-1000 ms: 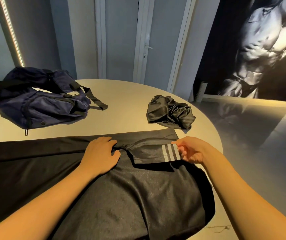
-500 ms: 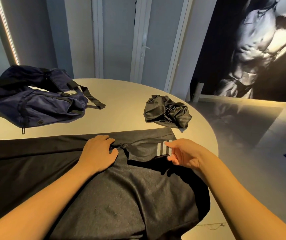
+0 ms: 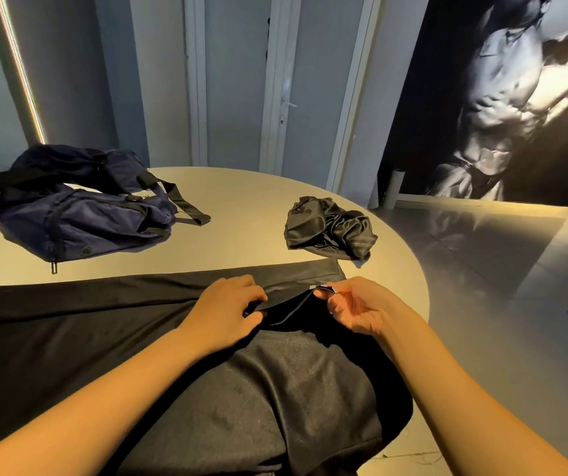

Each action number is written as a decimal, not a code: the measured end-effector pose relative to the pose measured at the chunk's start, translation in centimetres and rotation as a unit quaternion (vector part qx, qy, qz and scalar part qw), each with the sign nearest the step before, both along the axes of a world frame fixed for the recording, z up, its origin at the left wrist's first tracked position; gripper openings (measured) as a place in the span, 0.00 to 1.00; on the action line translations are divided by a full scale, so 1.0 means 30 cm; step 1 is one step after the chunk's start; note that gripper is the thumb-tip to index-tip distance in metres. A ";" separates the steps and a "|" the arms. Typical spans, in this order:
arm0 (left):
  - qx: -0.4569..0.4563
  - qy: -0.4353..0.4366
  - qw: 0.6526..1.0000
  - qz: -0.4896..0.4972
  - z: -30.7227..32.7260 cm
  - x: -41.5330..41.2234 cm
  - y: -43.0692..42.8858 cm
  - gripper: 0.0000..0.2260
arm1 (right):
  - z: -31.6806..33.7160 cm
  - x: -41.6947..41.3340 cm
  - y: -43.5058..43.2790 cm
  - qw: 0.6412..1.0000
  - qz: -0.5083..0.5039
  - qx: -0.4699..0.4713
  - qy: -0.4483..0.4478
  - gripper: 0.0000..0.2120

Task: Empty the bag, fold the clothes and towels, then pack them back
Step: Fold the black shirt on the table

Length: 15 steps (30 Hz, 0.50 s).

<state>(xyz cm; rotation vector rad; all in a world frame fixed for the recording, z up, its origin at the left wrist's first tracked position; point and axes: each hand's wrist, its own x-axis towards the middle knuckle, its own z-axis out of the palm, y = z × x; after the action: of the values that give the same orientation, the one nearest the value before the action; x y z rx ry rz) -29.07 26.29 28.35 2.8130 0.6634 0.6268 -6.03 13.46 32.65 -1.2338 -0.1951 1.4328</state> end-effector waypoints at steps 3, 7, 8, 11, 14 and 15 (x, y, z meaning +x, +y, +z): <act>-0.057 -0.034 0.997 0.027 0.028 -0.007 0.000 0.08 | 0.016 0.009 0.001 1.000 -0.018 0.014 0.021 0.11; -0.069 -0.068 0.993 0.073 0.071 -0.017 0.010 0.09 | 0.039 0.015 -0.004 0.999 -0.020 0.006 0.028 0.16; -0.061 -0.071 0.993 0.078 0.078 -0.019 0.009 0.09 | 0.046 0.014 -0.008 0.999 -0.020 0.003 0.027 0.16; -0.057 -0.094 0.992 0.061 0.084 -0.037 0.001 0.08 | 0.050 0.007 -0.024 0.999 -0.029 0.001 0.014 0.09; -0.037 -0.066 0.997 0.003 0.079 -0.079 -0.017 0.08 | 0.025 0.008 -0.063 0.995 -0.003 -0.034 -0.090 0.06; -0.014 -0.027 0.999 -0.014 0.073 -0.091 -0.023 0.07 | 0.022 0.005 -0.084 0.984 0.035 -0.060 -0.165 0.07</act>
<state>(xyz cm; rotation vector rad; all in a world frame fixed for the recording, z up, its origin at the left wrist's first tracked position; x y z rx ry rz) -31.81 25.59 30.54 2.7640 0.6163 0.6796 -5.89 10.94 33.30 -1.5762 -0.3849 1.3068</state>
